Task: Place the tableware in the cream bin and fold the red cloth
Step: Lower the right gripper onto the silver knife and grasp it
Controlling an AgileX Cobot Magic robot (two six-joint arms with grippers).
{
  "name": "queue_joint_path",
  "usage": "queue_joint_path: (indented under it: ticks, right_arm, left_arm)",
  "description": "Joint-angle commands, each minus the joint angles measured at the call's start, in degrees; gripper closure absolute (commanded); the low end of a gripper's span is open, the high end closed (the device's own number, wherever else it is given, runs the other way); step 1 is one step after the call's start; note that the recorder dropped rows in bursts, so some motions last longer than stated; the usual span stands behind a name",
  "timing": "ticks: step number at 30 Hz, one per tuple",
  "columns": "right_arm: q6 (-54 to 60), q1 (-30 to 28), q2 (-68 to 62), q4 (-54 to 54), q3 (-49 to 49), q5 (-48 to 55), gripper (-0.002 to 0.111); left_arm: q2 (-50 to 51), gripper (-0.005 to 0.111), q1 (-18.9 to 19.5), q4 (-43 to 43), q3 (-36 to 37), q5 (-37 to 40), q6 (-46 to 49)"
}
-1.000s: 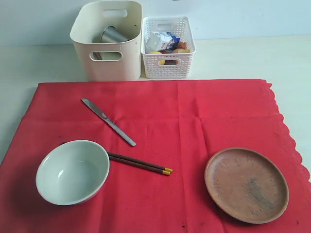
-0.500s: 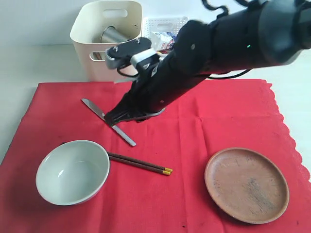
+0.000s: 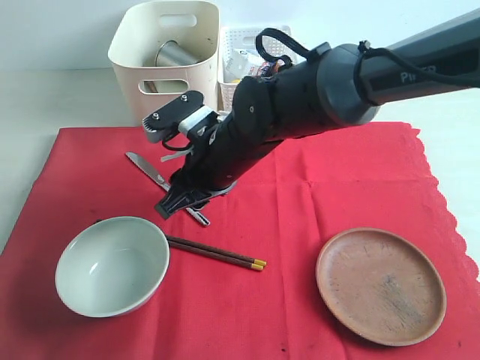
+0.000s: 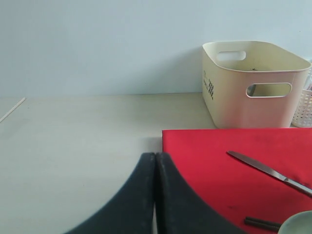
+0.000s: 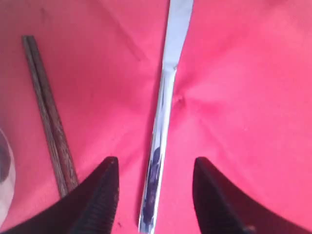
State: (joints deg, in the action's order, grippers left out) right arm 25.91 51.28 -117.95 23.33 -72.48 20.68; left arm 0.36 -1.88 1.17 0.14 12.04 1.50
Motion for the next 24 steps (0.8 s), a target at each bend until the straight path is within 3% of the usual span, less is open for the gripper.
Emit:
queue_joint_path:
  ticks: [1, 17, 24]
  right_arm:
    - [1.09, 0.05, -1.6, -1.53, -3.04, 0.54, 0.062]
    - [1.52, 1.69, -9.17, -5.92, -11.21, 3.2, 0.068]
    - [1.52, 1.69, -9.54, -8.96, -11.21, 5.34, 0.077]
  left_arm:
    - [-0.36, 0.107, 0.14, 0.08, -0.14, -0.07, -0.21]
    - [-0.36, 0.107, 0.14, 0.08, -0.14, -0.07, -0.21]
    - [-0.36, 0.107, 0.14, 0.08, -0.14, -0.07, -0.21]
